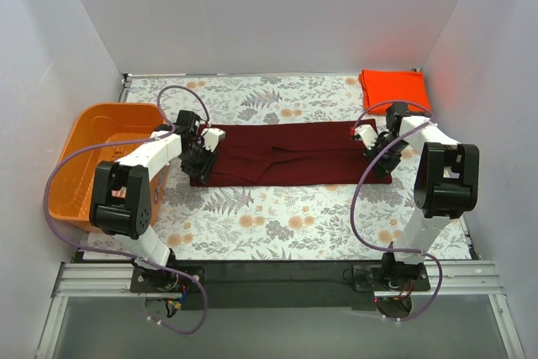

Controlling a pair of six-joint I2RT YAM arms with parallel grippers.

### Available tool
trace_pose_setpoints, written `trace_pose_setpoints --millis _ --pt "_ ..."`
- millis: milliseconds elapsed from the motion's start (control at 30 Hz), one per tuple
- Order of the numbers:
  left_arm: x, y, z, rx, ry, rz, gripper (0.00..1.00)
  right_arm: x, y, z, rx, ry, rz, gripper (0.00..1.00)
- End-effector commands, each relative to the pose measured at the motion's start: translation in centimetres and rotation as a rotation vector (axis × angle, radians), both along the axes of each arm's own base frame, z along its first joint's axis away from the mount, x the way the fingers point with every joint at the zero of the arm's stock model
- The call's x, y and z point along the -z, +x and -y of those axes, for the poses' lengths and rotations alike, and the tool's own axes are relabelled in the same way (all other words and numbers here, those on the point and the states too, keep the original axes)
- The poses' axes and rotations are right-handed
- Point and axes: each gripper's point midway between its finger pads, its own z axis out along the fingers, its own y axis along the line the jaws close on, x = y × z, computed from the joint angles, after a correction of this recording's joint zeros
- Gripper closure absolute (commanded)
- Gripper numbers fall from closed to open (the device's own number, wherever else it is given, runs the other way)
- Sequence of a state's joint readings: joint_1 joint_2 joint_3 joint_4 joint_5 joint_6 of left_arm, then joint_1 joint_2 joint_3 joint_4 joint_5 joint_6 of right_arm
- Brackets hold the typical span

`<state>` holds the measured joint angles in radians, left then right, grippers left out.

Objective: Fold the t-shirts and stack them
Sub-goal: Fold the tshirt

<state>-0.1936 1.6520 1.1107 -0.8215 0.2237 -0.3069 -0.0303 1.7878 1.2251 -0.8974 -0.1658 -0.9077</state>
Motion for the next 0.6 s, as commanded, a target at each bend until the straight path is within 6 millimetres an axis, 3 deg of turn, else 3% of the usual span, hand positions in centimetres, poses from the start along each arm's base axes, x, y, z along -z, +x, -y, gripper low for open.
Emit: trace_pose_setpoints --millis 0,133,267,300,467,567 --pt "1.6 1.1 -0.8 -0.044 0.04 0.045 0.67 1.2 1.3 0.1 0.053 -0.011 0.039 0.7" --pt "3.9 -0.4 -1.3 -0.05 0.063 -0.006 0.67 3.3 1.5 1.7 0.075 -0.1 0.038 0.69" --pt "4.4 -1.4 -1.4 -0.047 0.065 -0.027 0.67 4.9 0.3 2.8 0.063 -0.158 0.011 0.69" --pt "4.3 -1.6 -1.4 -0.048 0.063 -0.026 0.68 5.5 -0.8 3.4 0.057 -0.192 -0.006 0.69" --pt "3.4 -4.0 -0.8 -0.041 0.01 -0.059 0.68 4.6 -2.7 4.2 0.029 -0.214 0.01 0.7" --pt "0.7 -3.1 0.3 -0.05 -0.056 -0.009 0.68 1.5 -0.8 2.3 0.046 -0.116 0.097 0.68"
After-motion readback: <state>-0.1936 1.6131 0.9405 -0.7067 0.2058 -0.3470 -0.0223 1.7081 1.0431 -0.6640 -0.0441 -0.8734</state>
